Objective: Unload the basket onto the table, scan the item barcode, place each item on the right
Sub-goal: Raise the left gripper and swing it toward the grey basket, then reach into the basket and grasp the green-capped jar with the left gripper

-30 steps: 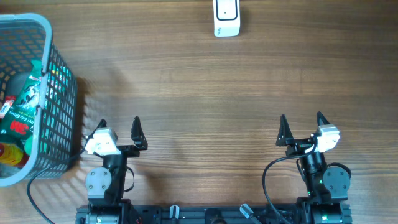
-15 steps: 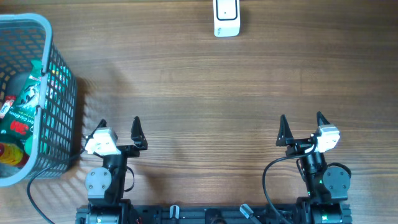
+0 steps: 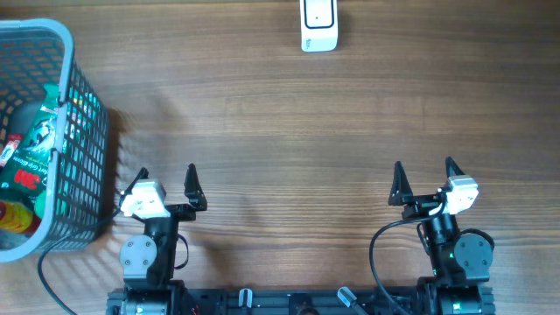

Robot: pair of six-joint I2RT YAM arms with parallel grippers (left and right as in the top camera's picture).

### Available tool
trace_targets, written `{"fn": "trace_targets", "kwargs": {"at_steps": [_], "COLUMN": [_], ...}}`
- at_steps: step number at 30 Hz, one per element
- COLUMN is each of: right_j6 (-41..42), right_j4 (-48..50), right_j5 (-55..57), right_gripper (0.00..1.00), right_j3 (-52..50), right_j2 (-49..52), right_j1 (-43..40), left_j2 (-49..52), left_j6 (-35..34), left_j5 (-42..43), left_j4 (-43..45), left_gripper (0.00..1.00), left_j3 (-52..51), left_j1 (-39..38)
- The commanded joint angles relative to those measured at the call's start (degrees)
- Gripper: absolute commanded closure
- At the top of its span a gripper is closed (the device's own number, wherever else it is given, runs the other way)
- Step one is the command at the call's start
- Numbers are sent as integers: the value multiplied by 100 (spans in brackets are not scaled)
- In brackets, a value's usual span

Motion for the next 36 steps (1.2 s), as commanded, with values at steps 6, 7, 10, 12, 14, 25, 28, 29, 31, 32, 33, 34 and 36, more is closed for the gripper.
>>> {"fn": "trace_targets", "kwargs": {"at_steps": [6, 7, 10, 12, 14, 25, 28, 29, 31, 32, 33, 34, 36], "right_j6": [98, 96, 101, 96, 96, 101, 98, 98, 96, 98, 96, 98, 98], "right_j4": [22, 22, 22, 22, 22, 22, 22, 22, 22, 22, 22, 22, 22], "right_j5": [101, 101, 98, 101, 98, 98, 101, 101, 98, 101, 98, 101, 98], "right_gripper": [0, 0, 0, 0, 0, 0, 0, 0, 0, 0, 0, 0, 0], "right_j3": [-4, -4, -4, -4, -4, -4, -4, -4, -4, -4, -4, -4, -4], "right_j2": [39, 39, 39, 39, 39, 39, 39, 39, 39, 39, 39, 39, 39], "right_j1": [26, 26, 26, 26, 26, 26, 26, 26, 26, 26, 26, 26, 26], "left_j2": [24, 24, 24, 28, 85, 2291, 3187, 3366, 3626, 3738, 3840, 3930, 4072], "left_j6": [131, 131, 131, 131, 129, -1263, -1263, -1263, -1226, -1226, -1246, -1416, -1810], "left_j5": [1239, 1237, 1239, 1235, 1235, 680, 1545, 1899, 2188, 2288, 2468, 2688, 2920], "left_j4": [470, 468, 461, 376, 133, -2199, -3150, -3436, -3700, -3604, -3377, -3067, -2625], "left_gripper": [0, 0, 0, 0, 0, 0, 0, 0, 0, 0, 0, 0, 0], "left_j3": [15, 39, 278, 535, 852, 4468, 5702, 5899, 6019, 6019, 6019, 6022, 6078], "left_j1": [26, 26, 26, 26, 26, 31, 31, 31, 31, 31, 31, 31, 31]}}
